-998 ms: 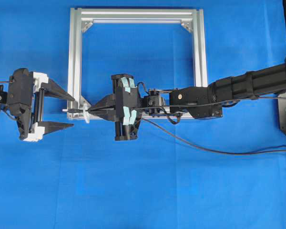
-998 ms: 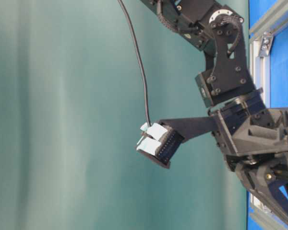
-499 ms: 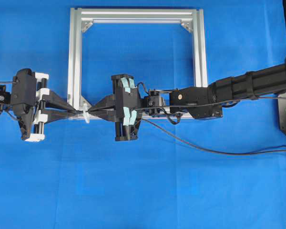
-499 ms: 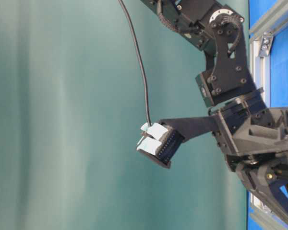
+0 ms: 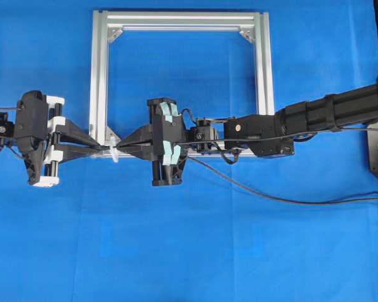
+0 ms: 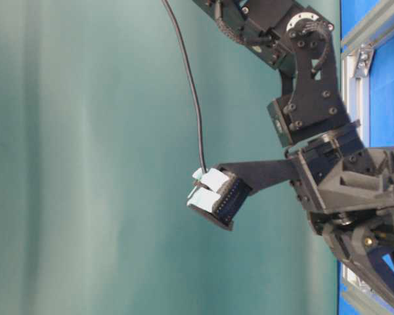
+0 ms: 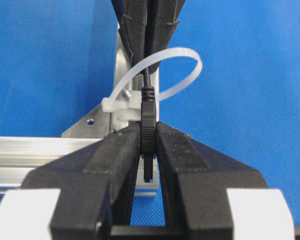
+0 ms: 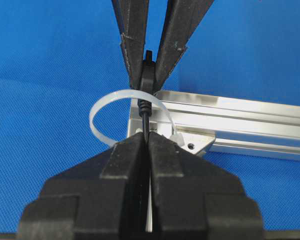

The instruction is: Insert the wire through the string loop located on the left side.

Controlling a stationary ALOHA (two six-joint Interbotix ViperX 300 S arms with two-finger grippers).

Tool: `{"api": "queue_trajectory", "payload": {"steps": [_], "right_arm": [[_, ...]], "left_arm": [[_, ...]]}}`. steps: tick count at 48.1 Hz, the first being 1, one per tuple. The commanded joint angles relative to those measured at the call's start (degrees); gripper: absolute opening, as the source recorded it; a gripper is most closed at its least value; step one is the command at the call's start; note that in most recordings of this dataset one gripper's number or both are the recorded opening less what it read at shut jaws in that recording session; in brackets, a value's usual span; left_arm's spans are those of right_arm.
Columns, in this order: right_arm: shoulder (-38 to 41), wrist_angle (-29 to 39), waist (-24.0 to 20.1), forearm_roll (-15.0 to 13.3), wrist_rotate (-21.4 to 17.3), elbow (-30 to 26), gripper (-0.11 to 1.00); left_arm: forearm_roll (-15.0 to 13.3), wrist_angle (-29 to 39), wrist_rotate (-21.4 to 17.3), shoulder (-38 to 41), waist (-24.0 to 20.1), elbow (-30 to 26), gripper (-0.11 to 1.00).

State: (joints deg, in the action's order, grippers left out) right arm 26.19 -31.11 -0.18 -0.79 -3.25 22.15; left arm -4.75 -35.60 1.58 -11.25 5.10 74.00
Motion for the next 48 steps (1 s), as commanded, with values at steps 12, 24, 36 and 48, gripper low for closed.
{"api": "queue_trajectory", "payload": {"steps": [12,24,36,48], "right_arm": [[-1.3,0.9,0.2,0.4,-0.3,-0.4,0.53],[-1.4,1.1,0.1,1.1,-0.3,-0.4,0.95],[-1.6,1.2,0.2,1.1,-0.3,0.3,0.96],[-1.9,1.1,0.2,1.2,-0.3,1.1,0.96]], "left_arm": [[0.2,-0.2,0.2,-0.4,0.2,-0.4,0.08],[0.2,-0.2,0.2,-0.5,0.2,-0.5,0.08],[0.2,2.9,0.4,-4.2,0.2,0.9,0.08],[0.1,13.4,1.9,-16.0,0.2,3.3,0.08]]}}
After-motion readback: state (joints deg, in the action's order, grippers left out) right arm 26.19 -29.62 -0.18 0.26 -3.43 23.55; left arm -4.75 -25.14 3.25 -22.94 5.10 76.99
